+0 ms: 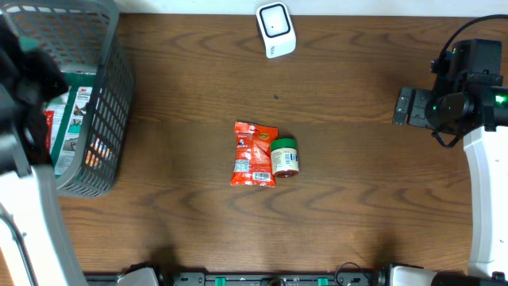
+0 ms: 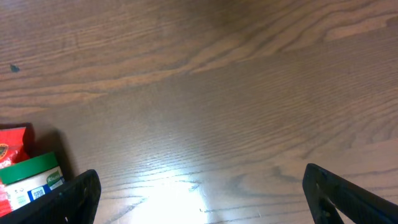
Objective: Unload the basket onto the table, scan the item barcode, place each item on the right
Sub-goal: 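Lift the wipes packet out and carry it left of the red packet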
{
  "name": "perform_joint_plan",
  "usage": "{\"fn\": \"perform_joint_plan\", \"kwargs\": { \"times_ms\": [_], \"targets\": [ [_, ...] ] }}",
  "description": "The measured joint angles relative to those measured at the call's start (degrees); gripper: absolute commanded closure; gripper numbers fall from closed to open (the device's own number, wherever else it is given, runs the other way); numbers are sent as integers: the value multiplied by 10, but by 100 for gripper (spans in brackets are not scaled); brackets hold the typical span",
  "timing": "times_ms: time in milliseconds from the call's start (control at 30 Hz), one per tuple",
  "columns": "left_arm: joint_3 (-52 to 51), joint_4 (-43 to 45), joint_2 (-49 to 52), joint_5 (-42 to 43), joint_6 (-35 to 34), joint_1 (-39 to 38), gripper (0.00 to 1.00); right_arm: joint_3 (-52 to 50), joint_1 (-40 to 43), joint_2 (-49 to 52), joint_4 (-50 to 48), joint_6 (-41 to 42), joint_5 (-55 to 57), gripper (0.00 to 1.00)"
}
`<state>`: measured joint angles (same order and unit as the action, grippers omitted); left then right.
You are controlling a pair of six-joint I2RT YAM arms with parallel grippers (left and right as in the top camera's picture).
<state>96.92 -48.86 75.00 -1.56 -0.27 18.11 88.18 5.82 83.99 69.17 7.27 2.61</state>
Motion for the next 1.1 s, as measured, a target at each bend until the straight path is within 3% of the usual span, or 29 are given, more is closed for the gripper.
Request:
{"fn": "perform_joint_plan", "kwargs": {
  "times_ms": [233,567,933,1100],
  "targets": [
    [0,-70,-61,4,-41,-93,93,0,0,0,0,0,0,1],
    [-41,-123,-45,9,-106,-265,93,0,0,0,0,0,0,1],
    [-234,-56,79,-5,-206,-375,93,0,0,0,0,0,0,1],
    [-262,-28,167,-5,-226,-406,93,0,0,0,0,0,0,1]
  ]
}}
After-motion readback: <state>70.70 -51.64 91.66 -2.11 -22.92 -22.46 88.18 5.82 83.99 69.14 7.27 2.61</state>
